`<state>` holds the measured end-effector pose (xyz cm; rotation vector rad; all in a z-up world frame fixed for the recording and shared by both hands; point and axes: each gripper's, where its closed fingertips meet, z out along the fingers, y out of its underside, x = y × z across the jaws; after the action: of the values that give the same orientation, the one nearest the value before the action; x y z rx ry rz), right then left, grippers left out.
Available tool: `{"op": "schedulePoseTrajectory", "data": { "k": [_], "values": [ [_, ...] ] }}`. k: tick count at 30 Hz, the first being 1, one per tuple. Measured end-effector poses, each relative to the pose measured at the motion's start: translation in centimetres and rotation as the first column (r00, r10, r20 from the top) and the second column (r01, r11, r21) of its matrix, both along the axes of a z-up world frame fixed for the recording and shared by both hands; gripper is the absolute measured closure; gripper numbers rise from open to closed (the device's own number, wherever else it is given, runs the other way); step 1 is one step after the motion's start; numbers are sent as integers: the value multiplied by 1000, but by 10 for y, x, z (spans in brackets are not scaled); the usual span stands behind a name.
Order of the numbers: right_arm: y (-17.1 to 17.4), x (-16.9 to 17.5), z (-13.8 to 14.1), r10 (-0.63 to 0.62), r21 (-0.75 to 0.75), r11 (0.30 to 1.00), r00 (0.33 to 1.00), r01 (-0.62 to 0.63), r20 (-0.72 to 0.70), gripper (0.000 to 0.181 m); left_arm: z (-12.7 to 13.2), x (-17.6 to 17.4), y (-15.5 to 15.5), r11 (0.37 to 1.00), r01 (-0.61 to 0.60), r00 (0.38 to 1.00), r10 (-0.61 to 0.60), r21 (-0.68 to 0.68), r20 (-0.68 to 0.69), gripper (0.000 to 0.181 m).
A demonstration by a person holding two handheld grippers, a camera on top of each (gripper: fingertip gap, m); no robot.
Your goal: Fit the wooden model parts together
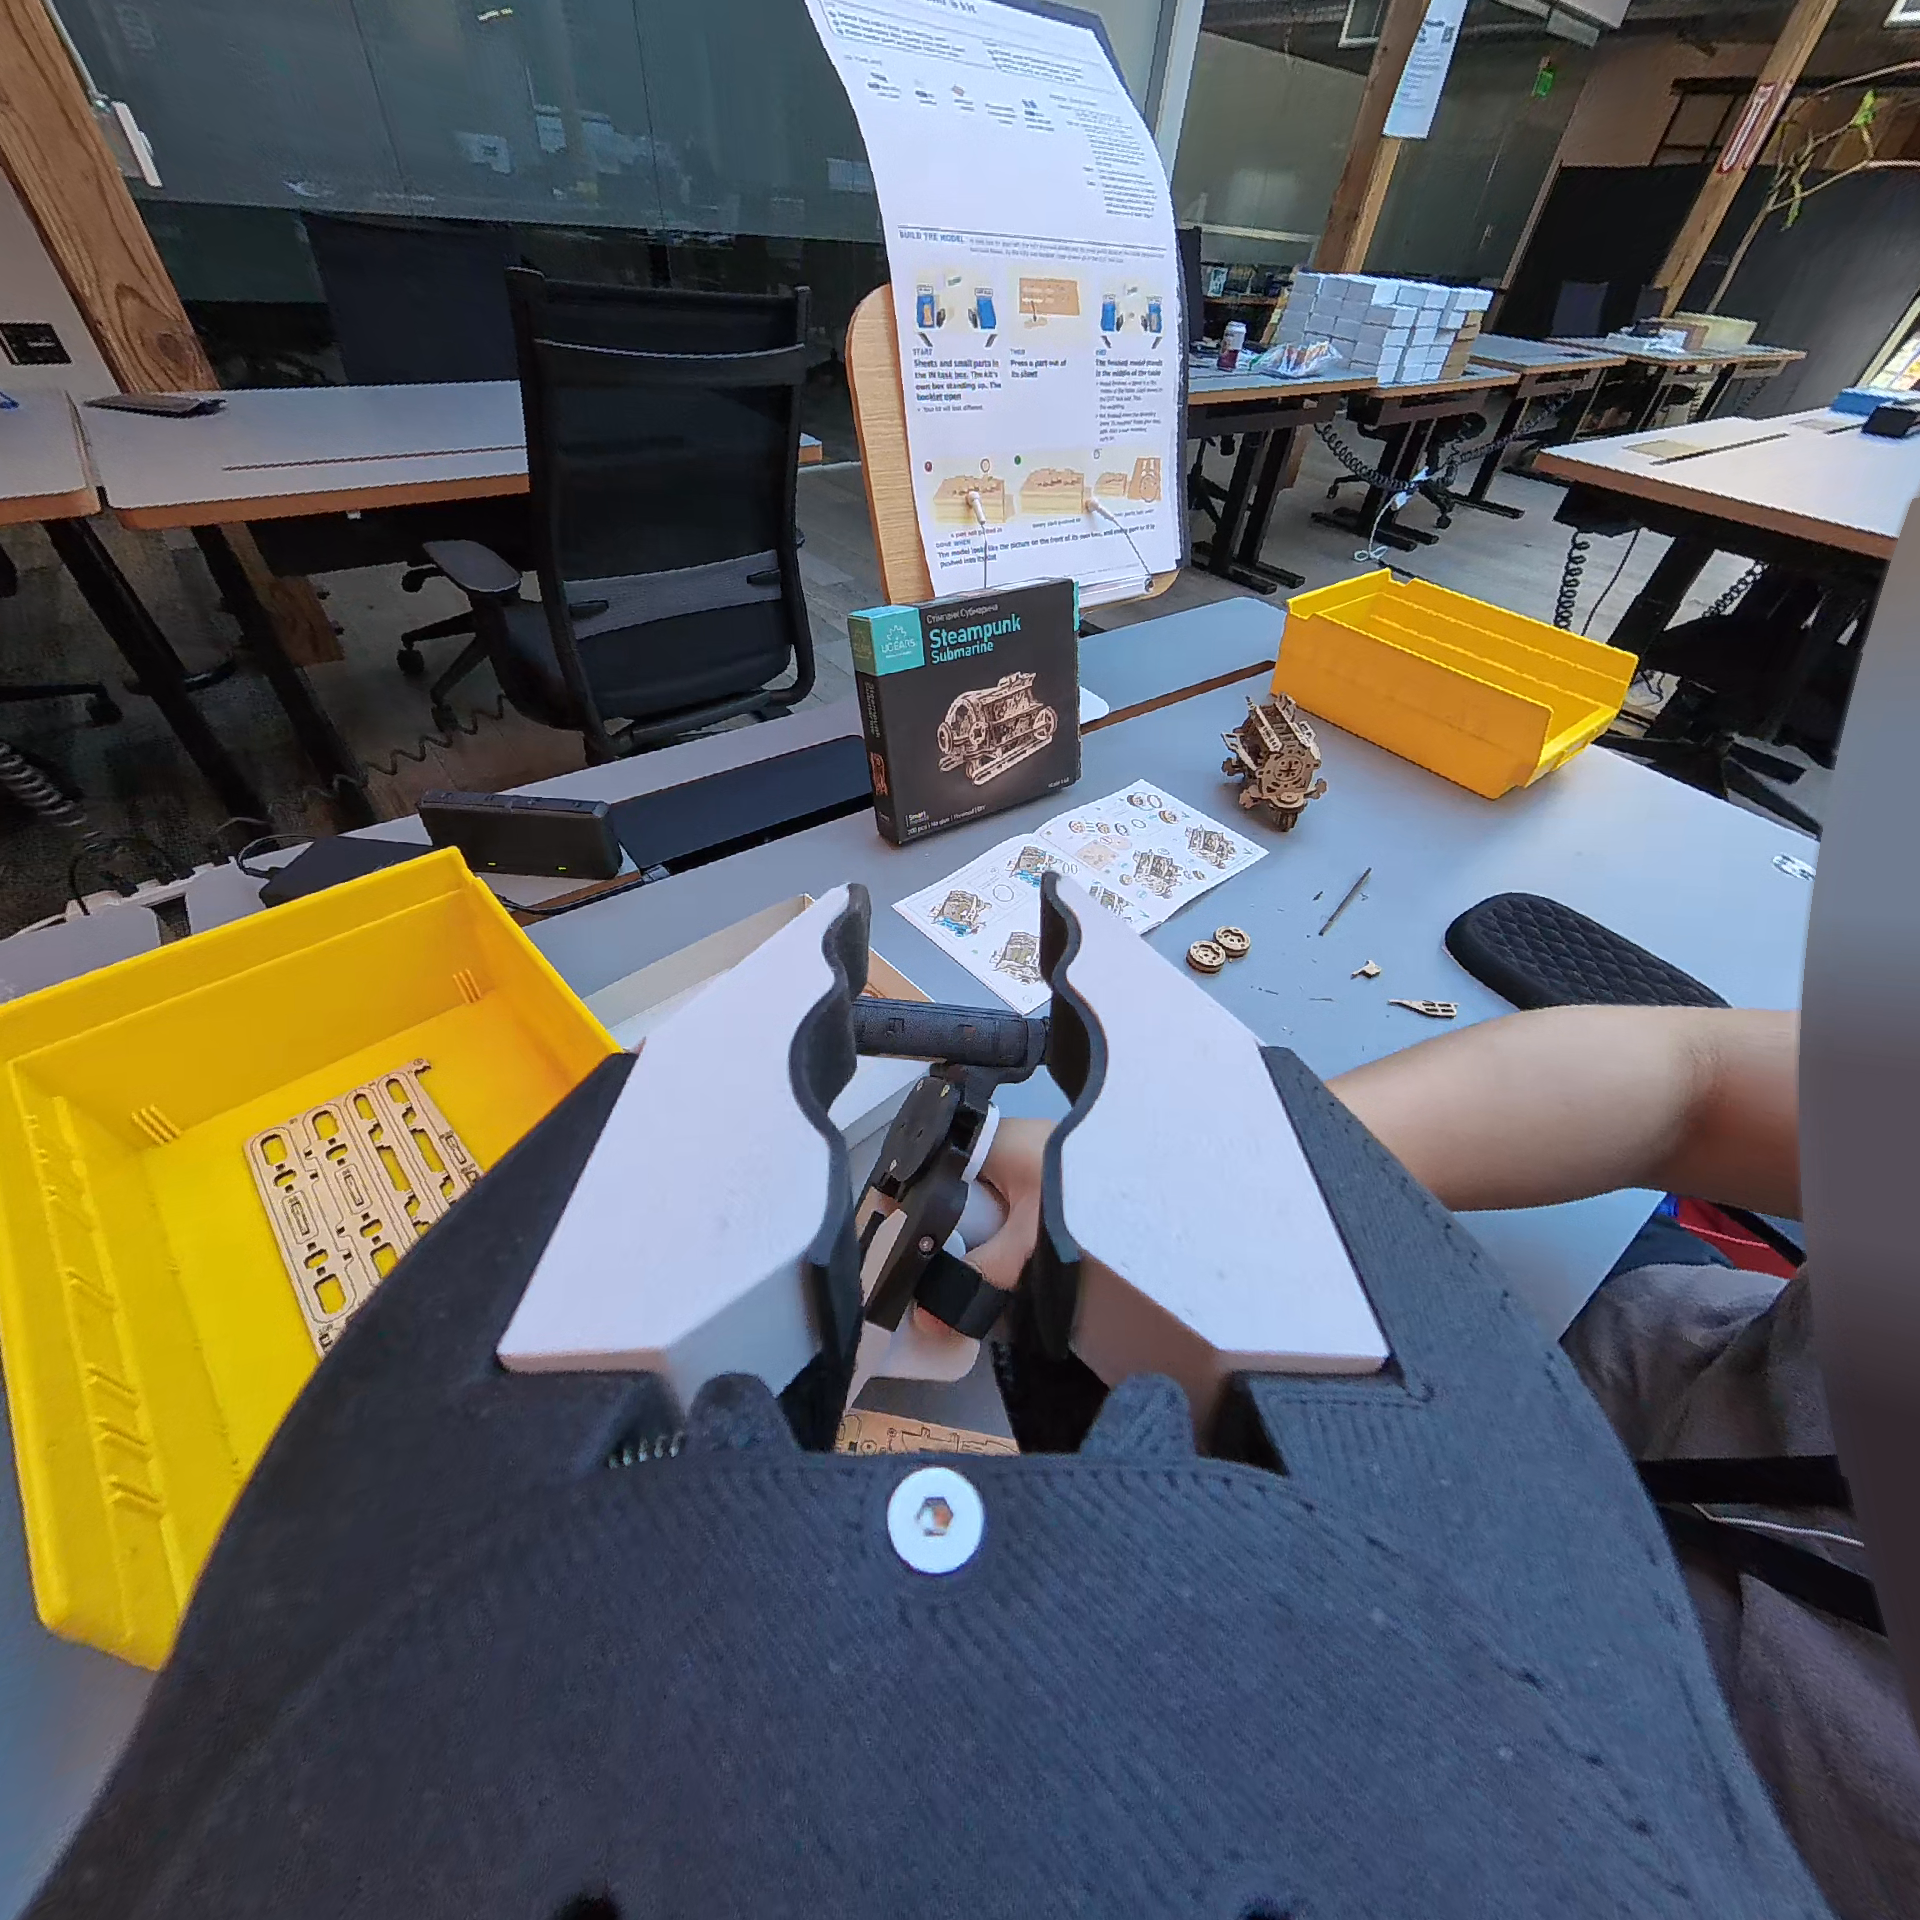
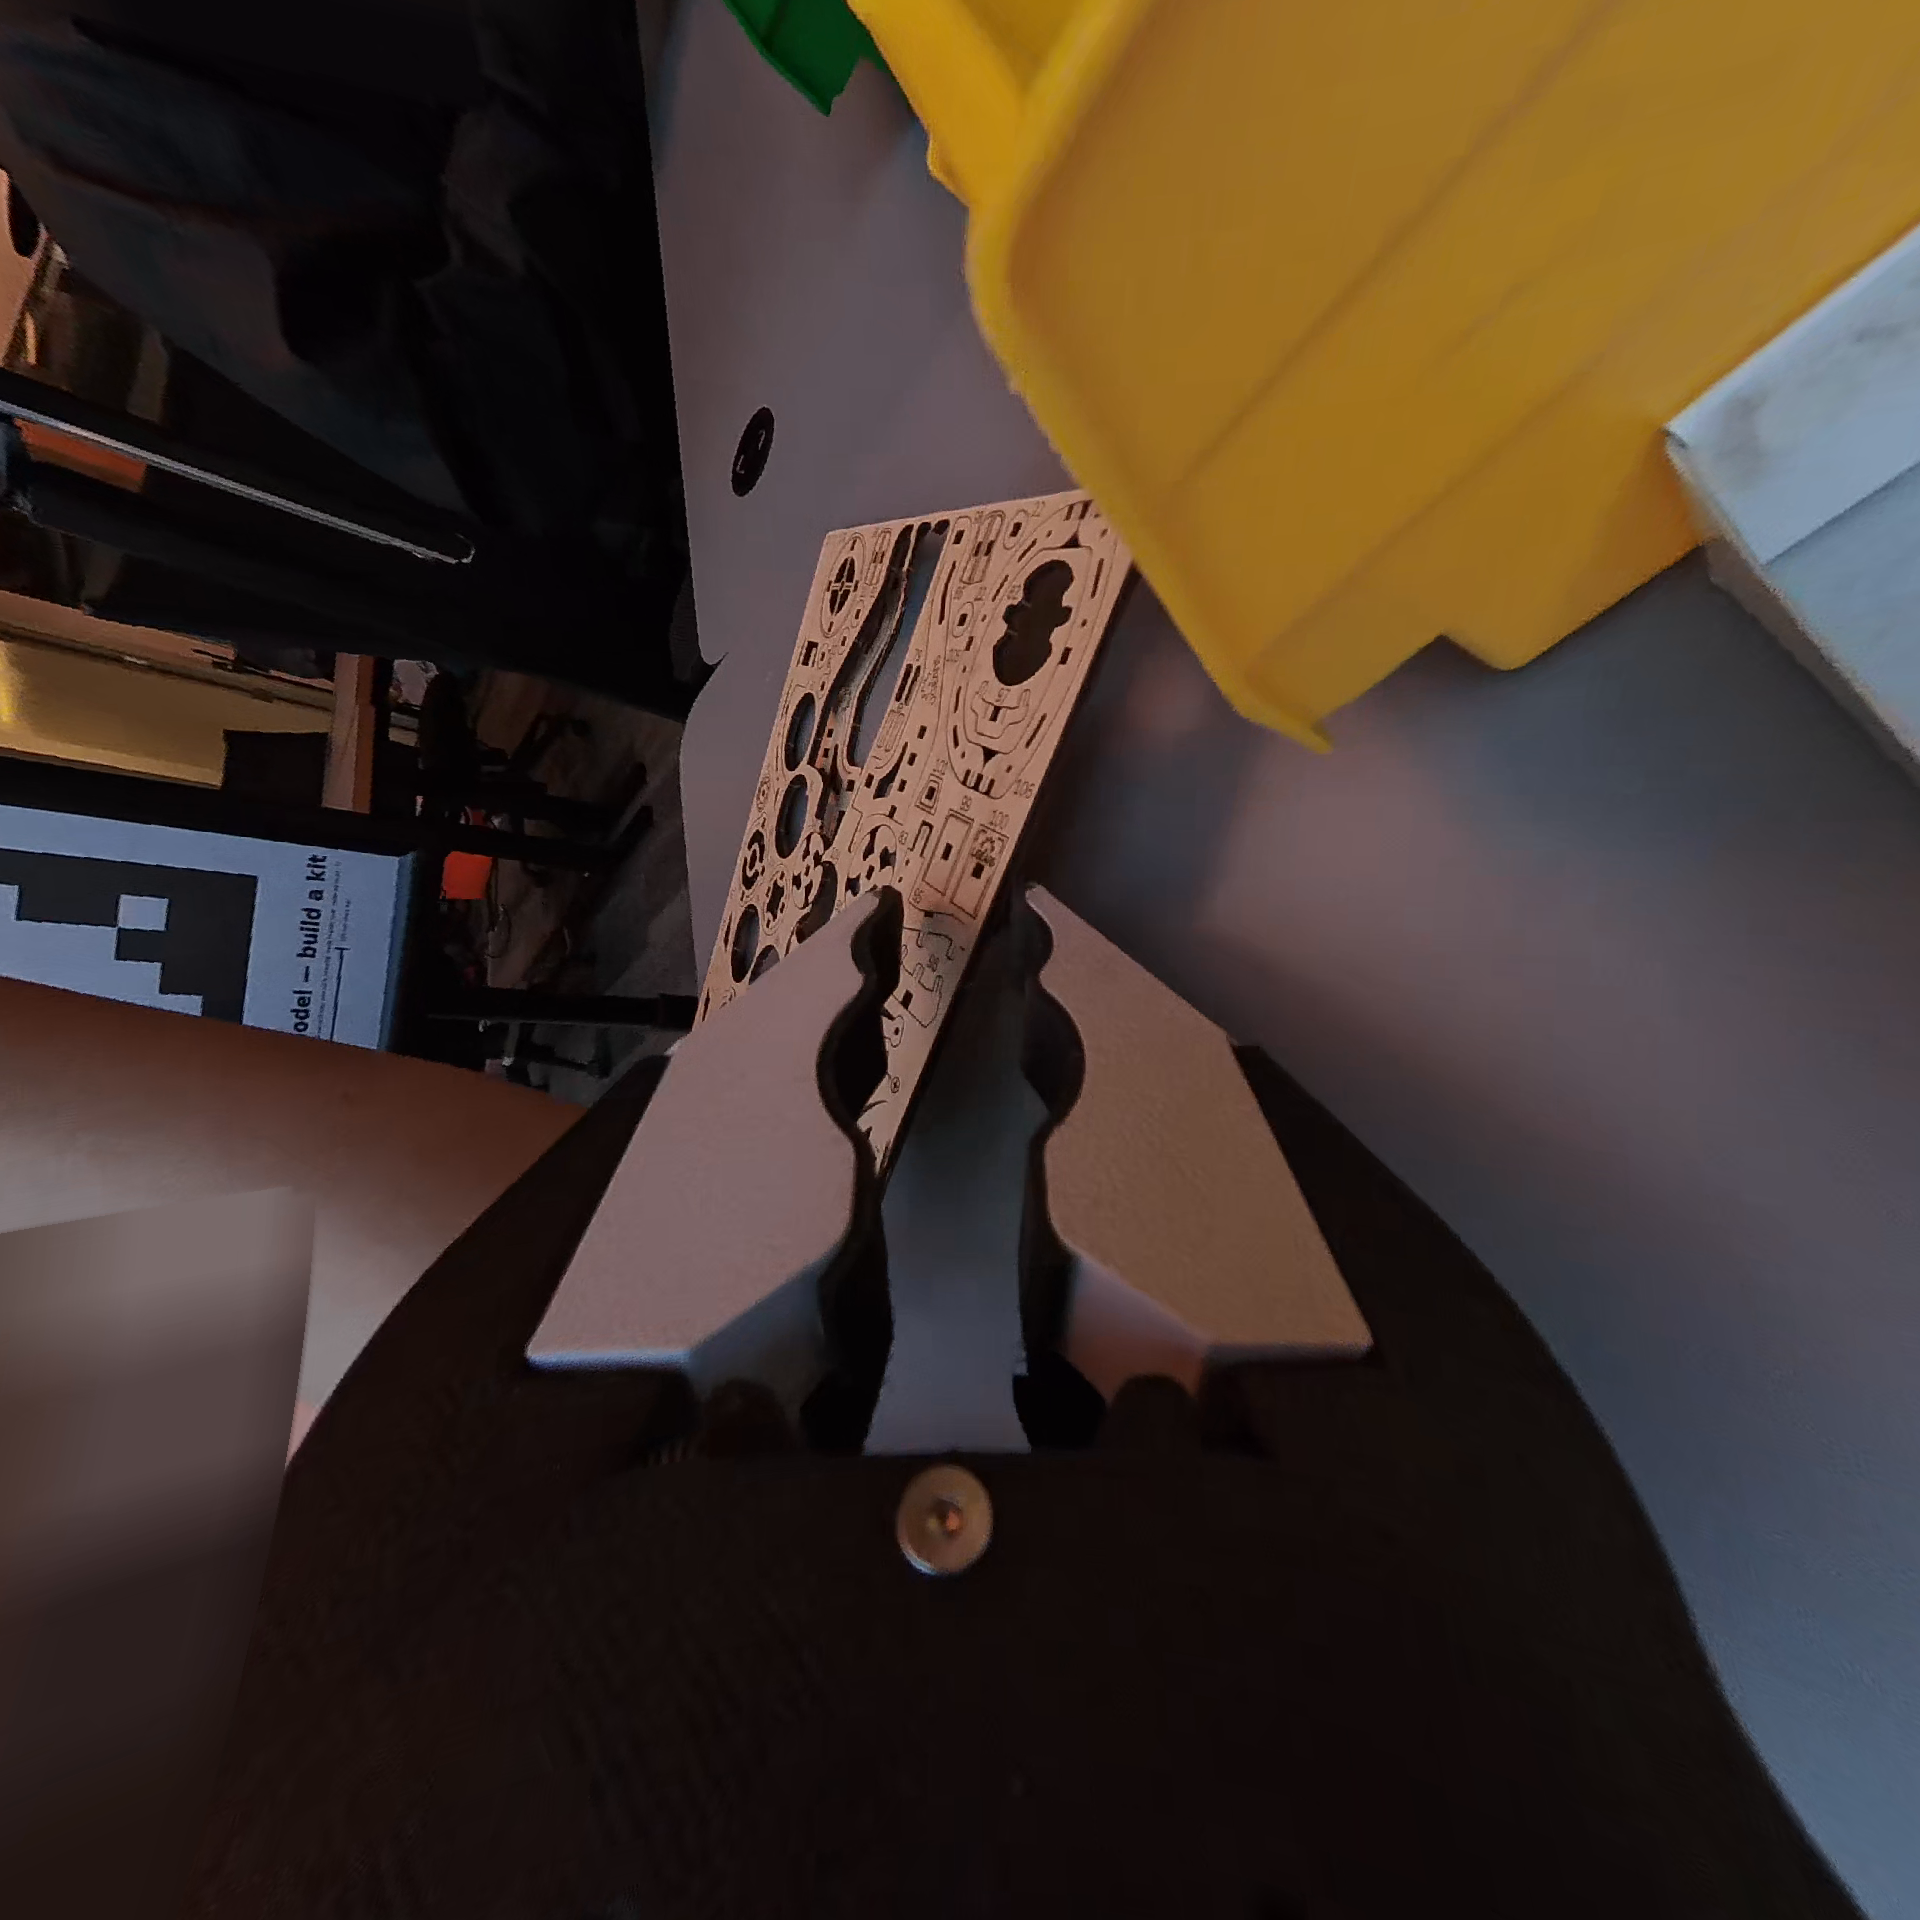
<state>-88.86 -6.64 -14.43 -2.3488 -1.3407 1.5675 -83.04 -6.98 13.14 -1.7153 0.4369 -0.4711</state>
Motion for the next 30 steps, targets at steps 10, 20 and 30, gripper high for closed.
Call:
{"op": "schedulePoseTrajectory", "data": {
  "k": [10, 20, 30],
  "values": [
    [7, 13, -12, -6, 98, 995, 998, 0, 63, 153, -1, -4, -3, 1000, -13, 1000, 13, -3, 1, 150],
    [-16, 40, 49, 140, 367, 929, 964, -48, -227, 153, -5, -20, -6, 998, -65, 998, 65, -22, 16, 149],
    [8, 149, 85, 174, 823, 530, 923, 206, -344, 153, -3, 2, 9, 999, -23, 1000, 22, -32, -20, 149]
  ]
}}
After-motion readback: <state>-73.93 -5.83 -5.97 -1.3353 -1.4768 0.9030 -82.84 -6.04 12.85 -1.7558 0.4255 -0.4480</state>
